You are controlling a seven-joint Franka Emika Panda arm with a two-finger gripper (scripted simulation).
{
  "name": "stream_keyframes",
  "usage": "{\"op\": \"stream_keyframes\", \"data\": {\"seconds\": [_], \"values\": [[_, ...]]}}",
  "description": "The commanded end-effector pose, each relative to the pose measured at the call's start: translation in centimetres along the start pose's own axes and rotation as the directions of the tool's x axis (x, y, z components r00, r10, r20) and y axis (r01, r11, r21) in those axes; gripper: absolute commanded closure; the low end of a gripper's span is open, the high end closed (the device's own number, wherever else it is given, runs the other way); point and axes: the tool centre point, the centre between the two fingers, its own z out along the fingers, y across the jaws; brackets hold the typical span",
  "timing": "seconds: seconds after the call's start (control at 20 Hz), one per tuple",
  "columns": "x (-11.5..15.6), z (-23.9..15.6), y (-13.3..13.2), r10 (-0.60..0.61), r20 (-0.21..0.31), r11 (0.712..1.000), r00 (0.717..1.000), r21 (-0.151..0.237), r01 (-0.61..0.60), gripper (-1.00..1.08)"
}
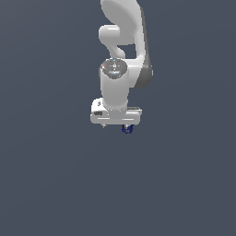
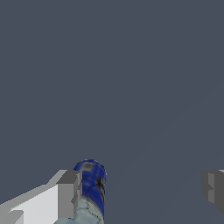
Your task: Pick up the object and move it to a goal position.
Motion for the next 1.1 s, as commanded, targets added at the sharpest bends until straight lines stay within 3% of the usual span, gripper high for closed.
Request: {"op": "stream_keyframes", "data": {"seconds": [0.0, 0.45, 1.05], "values": [[0.0, 0.0, 0.0, 0.000, 0.000, 1.000, 1.000, 0.000, 0.000, -0.92], [0.5, -0.1, 3.6, 0.018, -0.014, 0.999, 1.000, -0.030, -0.019, -0.92], [-0.8, 0.5, 1.6, -0.084, -0.014, 0.996, 0.996, -0.022, 0.083, -0.92]]}}
